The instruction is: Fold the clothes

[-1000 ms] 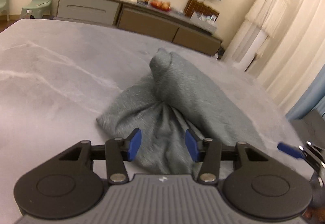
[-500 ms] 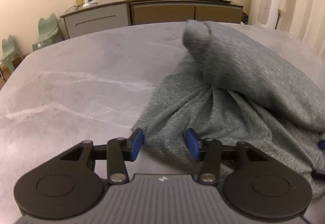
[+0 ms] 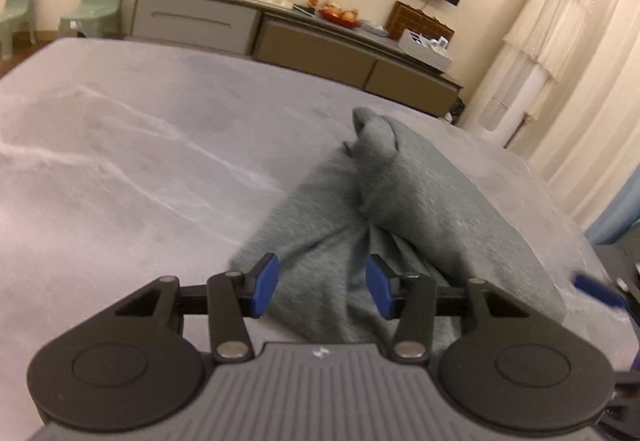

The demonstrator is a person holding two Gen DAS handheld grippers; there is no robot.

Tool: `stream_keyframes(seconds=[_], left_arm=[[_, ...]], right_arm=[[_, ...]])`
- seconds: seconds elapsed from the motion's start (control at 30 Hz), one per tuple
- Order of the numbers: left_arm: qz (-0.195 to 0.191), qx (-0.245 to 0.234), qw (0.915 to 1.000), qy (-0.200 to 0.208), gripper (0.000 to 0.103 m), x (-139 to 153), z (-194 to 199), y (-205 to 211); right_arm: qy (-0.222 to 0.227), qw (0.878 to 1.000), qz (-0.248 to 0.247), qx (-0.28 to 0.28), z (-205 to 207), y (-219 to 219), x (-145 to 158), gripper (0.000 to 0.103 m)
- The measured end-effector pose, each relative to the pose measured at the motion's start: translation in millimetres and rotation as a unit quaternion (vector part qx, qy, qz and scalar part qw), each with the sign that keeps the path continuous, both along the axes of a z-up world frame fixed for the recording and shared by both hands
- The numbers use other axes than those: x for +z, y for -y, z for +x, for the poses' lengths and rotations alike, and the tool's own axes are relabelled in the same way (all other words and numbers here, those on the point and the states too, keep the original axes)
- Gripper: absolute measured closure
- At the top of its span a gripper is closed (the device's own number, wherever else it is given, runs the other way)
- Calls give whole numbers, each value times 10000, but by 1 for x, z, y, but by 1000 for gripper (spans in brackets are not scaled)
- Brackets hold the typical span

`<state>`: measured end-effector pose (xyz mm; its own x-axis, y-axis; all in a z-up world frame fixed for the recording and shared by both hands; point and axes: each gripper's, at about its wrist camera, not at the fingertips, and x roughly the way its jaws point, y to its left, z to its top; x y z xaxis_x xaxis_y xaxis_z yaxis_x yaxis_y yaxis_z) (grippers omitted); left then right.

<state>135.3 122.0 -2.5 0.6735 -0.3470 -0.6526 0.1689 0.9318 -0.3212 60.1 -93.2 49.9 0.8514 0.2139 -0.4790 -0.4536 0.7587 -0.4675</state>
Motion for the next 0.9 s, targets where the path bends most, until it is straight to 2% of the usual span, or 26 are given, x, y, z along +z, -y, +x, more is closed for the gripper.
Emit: stream_keyframes(seconds=[0.03, 0.13, 0.2, 0.23, 0.33, 0.5, 0.6, 0.7, 0.73, 0.87, 0.9], left_arm=[[72, -60, 9999, -37, 55, -3, 1, 7], [305, -242, 9991, -143, 55, -14, 3, 21], [460, -305, 9982, -240, 55, -21, 5, 27], [488, -320, 9980, -233, 55, -23, 5, 28], [567, -360, 9975, -215, 55, -28, 7, 31], [470, -262, 9983, -244, 55, -28, 11, 29], [230, -90, 9991, -342, 57, -27, 11, 21], [19, 278, 9987, -417, 63, -24, 10, 2], [14, 463, 9984, -317, 63, -18, 5, -5], [-19, 1155, 9932, 104, 63, 3, -16, -34], [-114, 1006, 9943, 334, 63, 10, -23, -32]], right_arm=[[185, 9993, -309, 73, 5, -10, -2, 49], [158, 9948, -992, 158, 40, -32, -24, 51], [-30, 9928, -1196, 111, 57, -38, -32, 63], [-174, 9920, -1245, 71, 65, -39, -35, 78], [-271, 9940, -1060, 67, 66, -40, -25, 92], [-59, 9958, -826, 397, 30, -55, 7, 97], [64, 9958, -686, 595, 8, -64, 26, 97], [-302, 9913, -880, 930, -14, -88, -7, 99], [-385, 9895, -991, 976, -17, -94, -22, 99], [-321, 9884, -1159, 924, -21, -103, -47, 99], [-301, 9879, -1186, 957, -21, -104, -46, 99]])
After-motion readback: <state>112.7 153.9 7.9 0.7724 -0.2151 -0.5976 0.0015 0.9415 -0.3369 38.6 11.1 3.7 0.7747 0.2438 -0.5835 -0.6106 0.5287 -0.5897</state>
